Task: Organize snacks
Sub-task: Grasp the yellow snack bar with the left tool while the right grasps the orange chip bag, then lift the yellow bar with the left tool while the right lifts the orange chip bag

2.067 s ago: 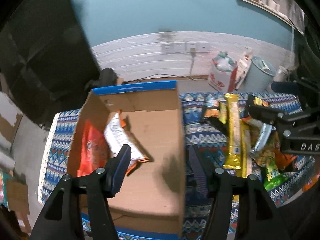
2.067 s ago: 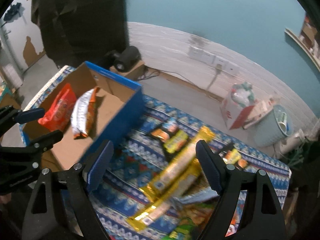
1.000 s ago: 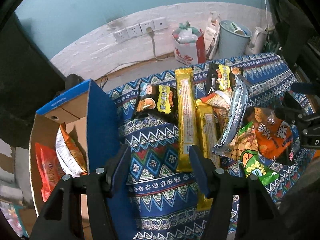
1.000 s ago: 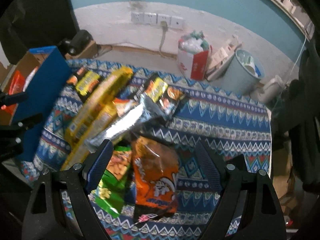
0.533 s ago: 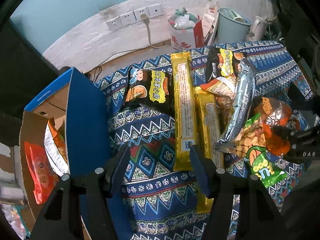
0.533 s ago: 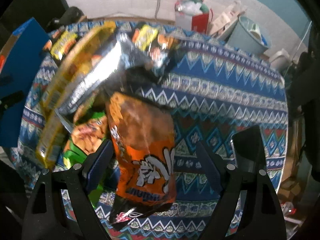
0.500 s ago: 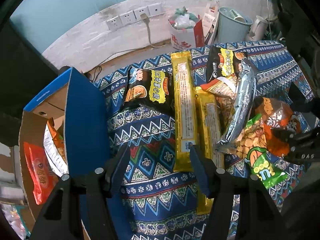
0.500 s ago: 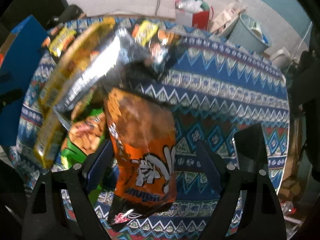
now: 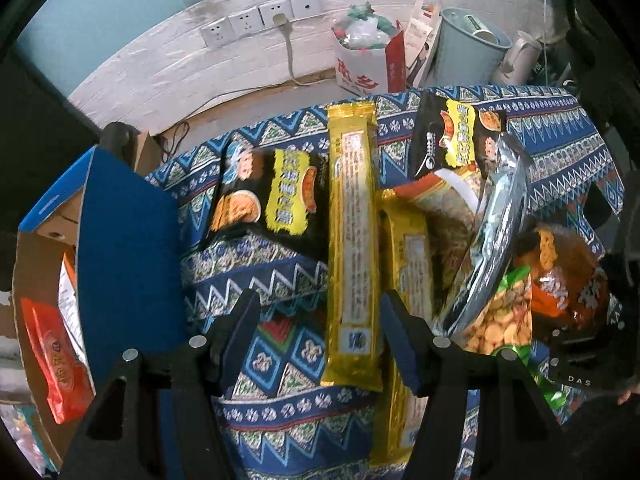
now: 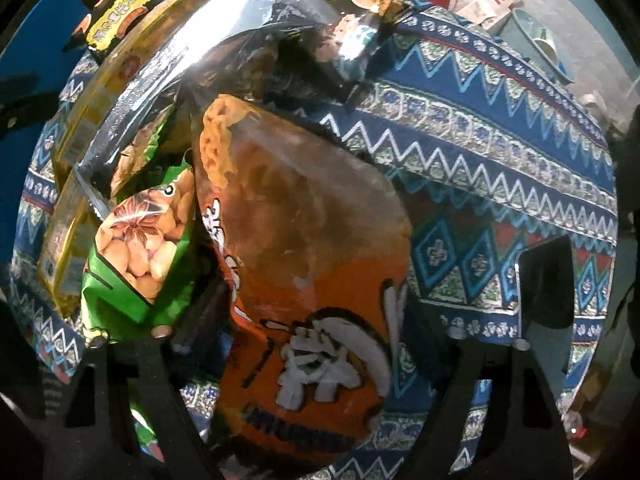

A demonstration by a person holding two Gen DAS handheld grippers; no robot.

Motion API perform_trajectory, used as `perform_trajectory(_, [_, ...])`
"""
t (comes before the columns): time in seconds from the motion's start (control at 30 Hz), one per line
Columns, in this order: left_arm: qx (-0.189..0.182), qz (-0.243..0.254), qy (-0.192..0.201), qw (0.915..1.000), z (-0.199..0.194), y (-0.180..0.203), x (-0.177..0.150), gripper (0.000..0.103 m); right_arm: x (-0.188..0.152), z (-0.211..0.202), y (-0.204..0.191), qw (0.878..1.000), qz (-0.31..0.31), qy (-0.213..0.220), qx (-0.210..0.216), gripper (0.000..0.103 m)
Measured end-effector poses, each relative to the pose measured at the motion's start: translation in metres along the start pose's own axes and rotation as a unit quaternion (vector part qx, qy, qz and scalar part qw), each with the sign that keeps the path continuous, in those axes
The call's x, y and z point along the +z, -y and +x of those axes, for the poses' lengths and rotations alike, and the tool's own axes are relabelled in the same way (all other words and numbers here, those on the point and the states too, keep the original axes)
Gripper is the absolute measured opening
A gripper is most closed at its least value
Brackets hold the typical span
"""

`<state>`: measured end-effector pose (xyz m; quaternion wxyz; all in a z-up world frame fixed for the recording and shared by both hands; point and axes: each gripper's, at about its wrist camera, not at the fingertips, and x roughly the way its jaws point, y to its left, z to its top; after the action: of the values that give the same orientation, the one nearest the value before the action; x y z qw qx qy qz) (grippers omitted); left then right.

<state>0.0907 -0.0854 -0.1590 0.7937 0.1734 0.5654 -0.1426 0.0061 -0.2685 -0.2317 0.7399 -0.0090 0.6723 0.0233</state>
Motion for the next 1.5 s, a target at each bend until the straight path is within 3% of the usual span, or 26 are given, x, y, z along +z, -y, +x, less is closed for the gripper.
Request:
perform_trajectory(0.1, [0.000,-0.003,0.001,1.0000,0.006,0.001,0.007,0.064,-0.001,-0.003,0.004,1.000,0.000,0.008,0.005,0.048])
perform_trajectory(0.17, [-0.004,-0.008,0.000,1.0000,0.011,0.001,0.013,0.064,-0.002,-0.007,0.010,1.000,0.006,0.018,-0.007,0.045])
perform_trajectory(0.43, [-0.030,-0.028,-0.008,0.9991,0.028,0.003,0.026,0.064,0.001,-0.023,0.040,0.997,0.054,0.058,-0.012,0.045])
perform_trajectory(0.67, [-0.055,-0.046,-0.013,0.9973,0.044,0.006,0.034,0.063,0.010,-0.029,0.055,0.995,0.069,0.067,-0.005,0.045])
perform_trajectory(0.87, [-0.092,-0.067,-0.009,0.9935,0.051,0.001,0.036,0.040,0.019,-0.032,0.060,0.995,0.072,0.070,-0.004,0.045])
perform_trajectory(0.93, [-0.089,-0.064,-0.008,0.9939,0.053,0.001,0.037,0.031,0.023,-0.034,0.062,0.995,0.072,0.074,-0.003,0.045])
perform_trajectory(1.27, [-0.058,-0.025,0.010,0.9980,0.042,0.012,0.024,0.028,0.023,-0.047,0.058,0.993,0.075,0.093,-0.007,0.045])
perform_trajectory(1.5, [-0.036,-0.015,0.046,0.9982,0.013,0.011,0.013,0.028,0.025,-0.062,0.055,0.991,0.074,0.113,-0.013,0.045])
